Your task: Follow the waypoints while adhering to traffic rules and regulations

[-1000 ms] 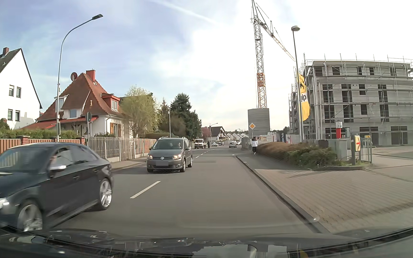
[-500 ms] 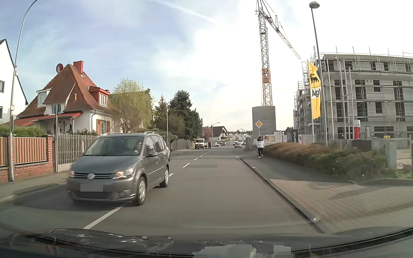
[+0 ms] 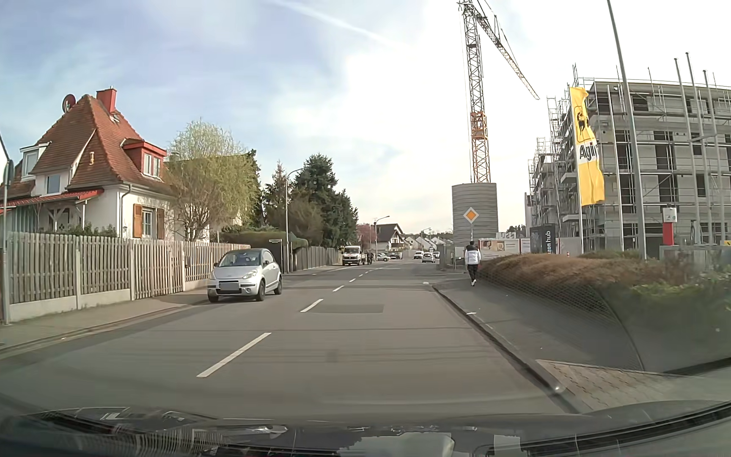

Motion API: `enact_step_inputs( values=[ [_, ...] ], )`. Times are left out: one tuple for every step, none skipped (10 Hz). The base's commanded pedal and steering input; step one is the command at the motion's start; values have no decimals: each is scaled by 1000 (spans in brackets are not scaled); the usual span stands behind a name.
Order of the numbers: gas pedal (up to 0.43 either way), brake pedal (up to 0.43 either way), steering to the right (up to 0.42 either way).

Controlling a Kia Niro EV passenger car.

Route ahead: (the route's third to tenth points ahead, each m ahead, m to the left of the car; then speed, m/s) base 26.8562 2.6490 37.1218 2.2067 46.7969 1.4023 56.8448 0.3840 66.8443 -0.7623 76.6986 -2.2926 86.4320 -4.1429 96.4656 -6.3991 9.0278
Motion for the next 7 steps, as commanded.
enact_step_inputs(
  values=[
    [287, 0, -4],
    [287, 0, -4],
    [287, 0, -5],
    [287, 0, -6],
    [287, 0, -7],
    [287, 0, -8],
    [287, 0, -8]
  ],
)
